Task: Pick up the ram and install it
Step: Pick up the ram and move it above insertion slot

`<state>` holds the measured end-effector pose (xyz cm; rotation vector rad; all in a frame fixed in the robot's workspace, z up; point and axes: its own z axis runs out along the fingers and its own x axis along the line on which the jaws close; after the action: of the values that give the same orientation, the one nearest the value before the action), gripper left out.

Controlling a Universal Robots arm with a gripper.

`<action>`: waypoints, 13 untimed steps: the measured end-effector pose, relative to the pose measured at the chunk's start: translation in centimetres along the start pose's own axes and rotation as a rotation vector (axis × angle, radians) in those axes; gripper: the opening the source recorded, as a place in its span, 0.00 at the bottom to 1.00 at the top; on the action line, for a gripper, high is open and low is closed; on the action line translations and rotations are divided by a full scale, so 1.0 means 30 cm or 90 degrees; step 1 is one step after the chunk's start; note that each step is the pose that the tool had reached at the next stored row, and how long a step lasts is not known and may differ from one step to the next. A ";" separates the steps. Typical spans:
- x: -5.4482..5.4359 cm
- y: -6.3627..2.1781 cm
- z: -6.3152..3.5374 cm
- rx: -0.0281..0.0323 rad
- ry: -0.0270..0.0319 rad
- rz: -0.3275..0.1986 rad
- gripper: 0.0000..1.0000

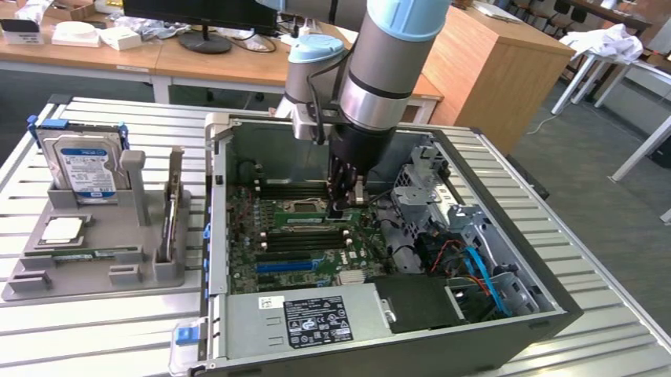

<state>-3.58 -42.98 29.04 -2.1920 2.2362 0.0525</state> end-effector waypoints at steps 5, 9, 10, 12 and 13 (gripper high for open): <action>-0.009 0.000 0.001 -0.0001 0.0001 0.000 0.11; -0.010 0.000 0.001 -0.0001 0.0002 0.000 0.11; -0.010 0.000 0.001 0.0000 0.0002 0.000 0.11; -0.010 0.000 0.003 -0.0001 0.0001 0.000 0.11; -0.010 0.000 0.004 -0.0001 0.0002 0.000 0.11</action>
<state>-3.58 -42.69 28.93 -2.1922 2.2364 0.0524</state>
